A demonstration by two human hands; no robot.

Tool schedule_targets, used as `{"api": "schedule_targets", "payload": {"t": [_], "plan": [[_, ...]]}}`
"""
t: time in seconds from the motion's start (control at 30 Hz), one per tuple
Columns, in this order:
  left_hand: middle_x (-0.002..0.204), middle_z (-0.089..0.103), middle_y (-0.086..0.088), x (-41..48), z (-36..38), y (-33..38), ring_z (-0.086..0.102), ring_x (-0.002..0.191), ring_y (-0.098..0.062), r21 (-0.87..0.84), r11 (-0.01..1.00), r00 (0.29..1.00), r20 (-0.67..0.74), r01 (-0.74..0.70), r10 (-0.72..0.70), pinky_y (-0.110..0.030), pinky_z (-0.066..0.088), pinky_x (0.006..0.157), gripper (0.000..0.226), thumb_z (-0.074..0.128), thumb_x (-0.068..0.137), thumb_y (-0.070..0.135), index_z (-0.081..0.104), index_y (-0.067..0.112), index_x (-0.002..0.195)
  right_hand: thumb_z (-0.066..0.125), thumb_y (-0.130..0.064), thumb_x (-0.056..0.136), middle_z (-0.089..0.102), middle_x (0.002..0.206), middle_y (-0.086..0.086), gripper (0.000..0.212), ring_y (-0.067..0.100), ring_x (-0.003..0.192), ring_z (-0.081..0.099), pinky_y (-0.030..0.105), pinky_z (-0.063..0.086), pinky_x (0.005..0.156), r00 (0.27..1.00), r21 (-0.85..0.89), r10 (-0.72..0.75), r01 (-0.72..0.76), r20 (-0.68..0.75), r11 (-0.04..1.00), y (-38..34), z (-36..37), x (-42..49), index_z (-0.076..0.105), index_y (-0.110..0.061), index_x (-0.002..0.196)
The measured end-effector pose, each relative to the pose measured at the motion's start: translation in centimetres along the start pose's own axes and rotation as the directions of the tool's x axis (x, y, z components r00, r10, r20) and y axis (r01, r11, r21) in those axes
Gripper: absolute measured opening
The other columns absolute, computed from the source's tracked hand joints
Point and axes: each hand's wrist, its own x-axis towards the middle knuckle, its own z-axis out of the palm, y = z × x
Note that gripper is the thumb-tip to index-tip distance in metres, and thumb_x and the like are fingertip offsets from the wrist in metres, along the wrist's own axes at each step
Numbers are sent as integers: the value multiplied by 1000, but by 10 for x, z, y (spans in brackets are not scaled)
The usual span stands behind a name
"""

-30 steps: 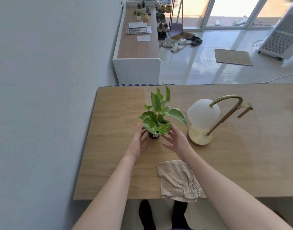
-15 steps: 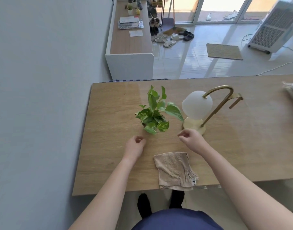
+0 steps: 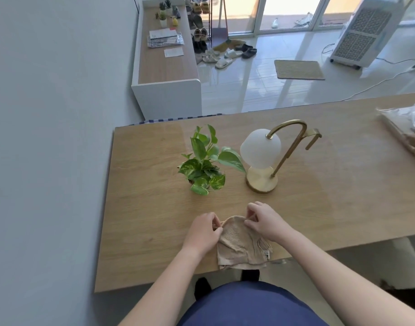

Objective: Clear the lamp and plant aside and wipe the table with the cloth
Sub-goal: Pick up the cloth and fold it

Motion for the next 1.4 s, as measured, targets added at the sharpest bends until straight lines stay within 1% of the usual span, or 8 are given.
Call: {"api": "schedule_targets", "payload": {"t": [0.23,0.33,0.47,0.6,0.77,0.97,1.17,1.4], "plan": [[103,64,16,-4,-1,-9,62,91,4,-103,994,999,36,-29,33,-11,43,71,13,78,95,25,66,31,98,76,-25,96,64,98,-13,14,2,90,59,20,47,75,999,38,17,-18,33,999,7,-7,0,63,-29,92],[100,67,13,-4,-2,-11,64,92,-1,-116,992,998,34,-40,44,-15,45,75,11,79,94,28,69,30,90,77,-25,95,65,100,-11,11,5,93,62,26,54,84,999,28,17,-18,38,999,7,-11,3,66,-28,92],[98,70,14,-2,-7,-13,65,93,0,-131,991,998,39,-33,39,-11,44,74,9,79,95,31,72,28,89,76,-28,94,62,99,-8,8,12,94,60,29,52,87,997,-59,-2,6,73,998,4,-14,10,69,-25,93],[96,71,12,1,-12,-11,65,91,-5,-84,996,999,53,-6,10,-25,53,80,10,79,95,36,73,27,94,74,-28,94,62,98,-7,11,13,95,56,30,48,86,992,-137,-10,27,126,990,0,-17,17,65,-24,93],[91,70,13,5,-17,-10,64,86,-3,-21,1000,998,69,14,-13,-20,44,70,14,82,91,37,72,27,89,77,-29,88,64,98,-6,13,11,93,56,28,46,79,985,-190,4,29,171,981,-4,-18,21,68,-20,88],[86,71,12,1,-28,-11,64,86,-3,-60,995,988,125,-84,91,-29,55,79,14,81,87,29,71,25,78,80,-32,81,66,88,-13,19,8,85,60,25,45,66,971,-216,4,49,238,975,-6,-27,19,62,-30,74],[86,71,11,-11,-41,-6,66,87,-5,-128,975,977,89,-181,193,-33,58,82,16,81,87,31,70,27,76,81,-33,83,70,90,-11,16,8,88,65,30,57,79,963,-58,-25,42,267,997,-6,-40,7,67,-36,77],[86,74,10,-33,-74,-3,71,87,-9,-244,945,969,60,-219,240,-38,60,83,15,82,81,33,71,24,75,84,-35,86,77,94,-10,19,4,99,72,35,60,94,965,210,-132,83,228,974,-13,-54,-24,67,-30,81]]}}
